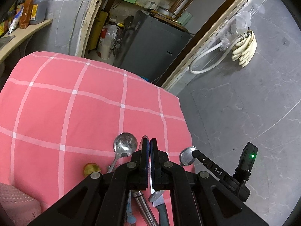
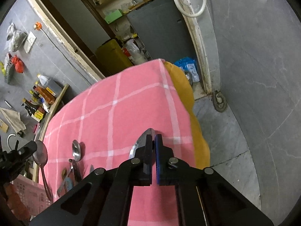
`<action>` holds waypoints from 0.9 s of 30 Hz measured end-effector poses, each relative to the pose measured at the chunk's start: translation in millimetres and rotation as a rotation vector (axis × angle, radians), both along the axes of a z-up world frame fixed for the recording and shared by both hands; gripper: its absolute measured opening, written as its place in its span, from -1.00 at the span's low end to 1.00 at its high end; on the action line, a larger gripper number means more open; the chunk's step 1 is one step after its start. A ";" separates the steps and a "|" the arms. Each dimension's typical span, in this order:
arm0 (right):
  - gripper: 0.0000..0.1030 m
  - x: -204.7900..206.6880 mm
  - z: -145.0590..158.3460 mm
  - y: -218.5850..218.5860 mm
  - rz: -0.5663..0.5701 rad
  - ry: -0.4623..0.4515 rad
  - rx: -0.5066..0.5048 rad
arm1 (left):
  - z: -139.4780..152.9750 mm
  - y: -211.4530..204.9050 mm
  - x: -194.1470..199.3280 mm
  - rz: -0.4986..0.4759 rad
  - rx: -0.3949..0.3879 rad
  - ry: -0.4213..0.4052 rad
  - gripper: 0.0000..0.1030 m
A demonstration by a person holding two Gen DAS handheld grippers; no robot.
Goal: Organize utensils
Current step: 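Lift the steel spoon with the left tool and carry it toward the caddy, then lower the spoon into the white caddy and open the left tool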
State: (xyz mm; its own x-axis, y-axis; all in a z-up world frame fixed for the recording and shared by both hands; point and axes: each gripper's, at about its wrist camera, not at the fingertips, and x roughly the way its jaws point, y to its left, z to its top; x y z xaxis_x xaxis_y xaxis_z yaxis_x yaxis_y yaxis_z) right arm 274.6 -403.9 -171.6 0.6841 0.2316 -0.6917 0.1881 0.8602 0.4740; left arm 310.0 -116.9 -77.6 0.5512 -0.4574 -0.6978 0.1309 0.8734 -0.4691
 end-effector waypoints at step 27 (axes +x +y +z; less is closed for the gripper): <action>-0.97 -92.9 259.5 146.0 0.161 -0.552 -0.187 | 168.9 117.8 -103.2 0.075 -0.110 -0.380 -0.96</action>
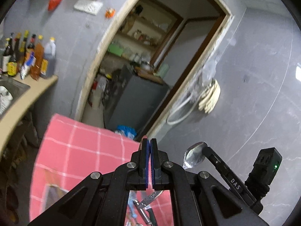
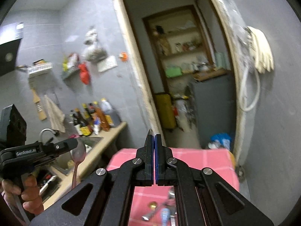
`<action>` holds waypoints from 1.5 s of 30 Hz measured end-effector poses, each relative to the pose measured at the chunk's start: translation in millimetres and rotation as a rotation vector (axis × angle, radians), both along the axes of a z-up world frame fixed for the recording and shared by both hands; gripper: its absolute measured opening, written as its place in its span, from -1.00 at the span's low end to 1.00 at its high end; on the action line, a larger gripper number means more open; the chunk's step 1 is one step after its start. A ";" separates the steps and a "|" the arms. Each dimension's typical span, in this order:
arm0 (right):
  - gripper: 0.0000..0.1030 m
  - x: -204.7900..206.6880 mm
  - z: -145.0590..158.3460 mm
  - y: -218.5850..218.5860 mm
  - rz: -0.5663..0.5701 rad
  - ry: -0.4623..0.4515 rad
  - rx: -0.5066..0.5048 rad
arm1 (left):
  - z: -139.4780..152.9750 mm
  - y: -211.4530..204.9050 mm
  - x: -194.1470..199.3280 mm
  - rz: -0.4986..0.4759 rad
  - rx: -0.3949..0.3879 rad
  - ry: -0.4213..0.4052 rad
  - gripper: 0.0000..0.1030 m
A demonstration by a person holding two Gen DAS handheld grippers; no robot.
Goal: Organize utensils
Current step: 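Lower the spoon into the white caddy and open the left tool, then move the open left tool back over another steel spoon in the pile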
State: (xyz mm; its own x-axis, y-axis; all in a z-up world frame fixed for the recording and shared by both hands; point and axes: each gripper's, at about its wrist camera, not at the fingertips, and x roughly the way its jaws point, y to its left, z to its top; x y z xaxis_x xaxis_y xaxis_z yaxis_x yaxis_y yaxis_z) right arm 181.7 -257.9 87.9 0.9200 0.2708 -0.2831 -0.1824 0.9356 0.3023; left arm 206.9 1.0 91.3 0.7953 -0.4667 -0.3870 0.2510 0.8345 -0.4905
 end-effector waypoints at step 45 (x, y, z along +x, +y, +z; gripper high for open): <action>-0.11 -40.2 -50.3 124.5 0.142 0.135 -0.122 | -76.9 96.0 -40.4 0.079 -0.067 0.025 0.17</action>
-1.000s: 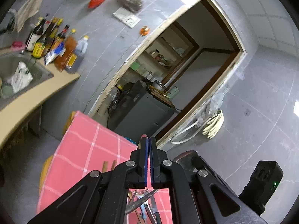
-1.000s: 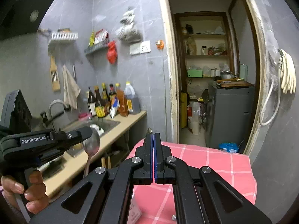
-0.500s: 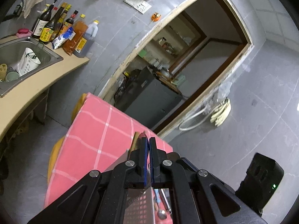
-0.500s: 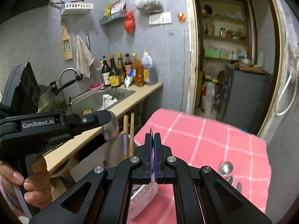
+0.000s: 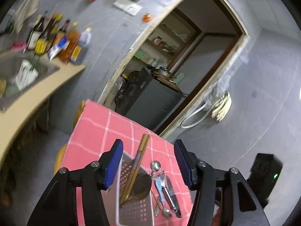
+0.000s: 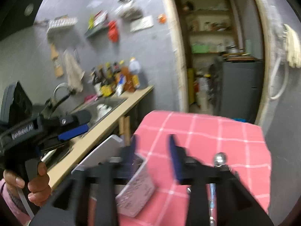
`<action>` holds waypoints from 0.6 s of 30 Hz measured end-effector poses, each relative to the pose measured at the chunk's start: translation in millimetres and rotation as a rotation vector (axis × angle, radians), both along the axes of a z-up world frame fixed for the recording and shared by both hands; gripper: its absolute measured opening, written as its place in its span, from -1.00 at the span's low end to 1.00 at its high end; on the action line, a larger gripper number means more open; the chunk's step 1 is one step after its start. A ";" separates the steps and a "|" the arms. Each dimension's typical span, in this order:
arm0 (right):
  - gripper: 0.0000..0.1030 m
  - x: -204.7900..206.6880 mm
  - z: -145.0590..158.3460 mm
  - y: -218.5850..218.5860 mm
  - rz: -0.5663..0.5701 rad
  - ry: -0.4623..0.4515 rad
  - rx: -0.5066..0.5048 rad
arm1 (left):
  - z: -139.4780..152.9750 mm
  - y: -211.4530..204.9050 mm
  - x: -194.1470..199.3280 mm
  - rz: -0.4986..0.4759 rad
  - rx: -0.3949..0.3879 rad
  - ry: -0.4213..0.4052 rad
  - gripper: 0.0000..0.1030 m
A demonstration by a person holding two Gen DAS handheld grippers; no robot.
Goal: Organize utensils
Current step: 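Move the open left tool back over another steel spoon in the pile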
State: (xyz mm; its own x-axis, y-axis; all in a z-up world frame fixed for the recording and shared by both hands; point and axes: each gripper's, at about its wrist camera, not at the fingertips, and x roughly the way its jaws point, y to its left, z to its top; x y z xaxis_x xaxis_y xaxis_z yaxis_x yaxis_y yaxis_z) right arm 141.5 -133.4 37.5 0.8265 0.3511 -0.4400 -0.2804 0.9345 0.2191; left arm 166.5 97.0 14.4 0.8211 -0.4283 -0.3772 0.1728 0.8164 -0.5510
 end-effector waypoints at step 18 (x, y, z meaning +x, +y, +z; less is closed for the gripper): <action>0.93 -21.8 -1.7 -160.6 -0.309 -0.019 -0.014 | 20.0 -128.8 28.1 -0.070 0.233 -0.062 0.99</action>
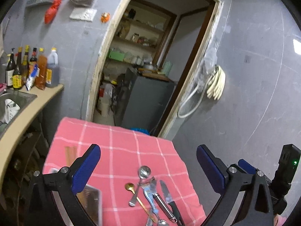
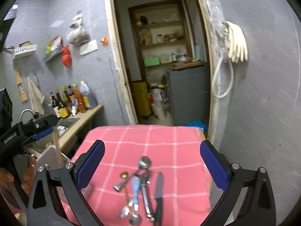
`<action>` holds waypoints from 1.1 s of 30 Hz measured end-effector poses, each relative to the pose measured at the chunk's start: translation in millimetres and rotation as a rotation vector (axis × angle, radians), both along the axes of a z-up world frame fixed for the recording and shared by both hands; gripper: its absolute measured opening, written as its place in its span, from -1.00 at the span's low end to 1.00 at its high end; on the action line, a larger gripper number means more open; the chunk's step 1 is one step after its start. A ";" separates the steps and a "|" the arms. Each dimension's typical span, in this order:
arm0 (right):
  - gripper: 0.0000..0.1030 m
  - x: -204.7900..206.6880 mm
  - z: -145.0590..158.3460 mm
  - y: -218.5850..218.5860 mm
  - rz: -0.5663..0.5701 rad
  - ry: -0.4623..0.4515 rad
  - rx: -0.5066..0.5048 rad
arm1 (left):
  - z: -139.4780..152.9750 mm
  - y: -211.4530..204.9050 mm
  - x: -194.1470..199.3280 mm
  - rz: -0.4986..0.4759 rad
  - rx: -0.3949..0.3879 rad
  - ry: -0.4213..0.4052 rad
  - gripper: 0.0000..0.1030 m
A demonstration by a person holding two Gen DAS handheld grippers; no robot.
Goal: Organize utensils
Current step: 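Move the open left tool back over another steel spoon in the pile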
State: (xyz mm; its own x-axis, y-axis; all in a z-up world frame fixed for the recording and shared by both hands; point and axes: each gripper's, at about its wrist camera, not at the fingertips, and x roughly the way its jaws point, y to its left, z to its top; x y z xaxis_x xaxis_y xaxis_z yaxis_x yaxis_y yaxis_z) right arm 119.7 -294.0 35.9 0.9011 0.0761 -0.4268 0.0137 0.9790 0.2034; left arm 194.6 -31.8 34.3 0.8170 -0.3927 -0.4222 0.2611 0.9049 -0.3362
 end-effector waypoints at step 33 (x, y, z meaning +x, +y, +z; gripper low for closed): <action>-0.39 125.3 -205.3 -0.8 0.344 0.485 0.223 | -164.3 -99.1 154.5 -0.079 0.156 0.565 0.13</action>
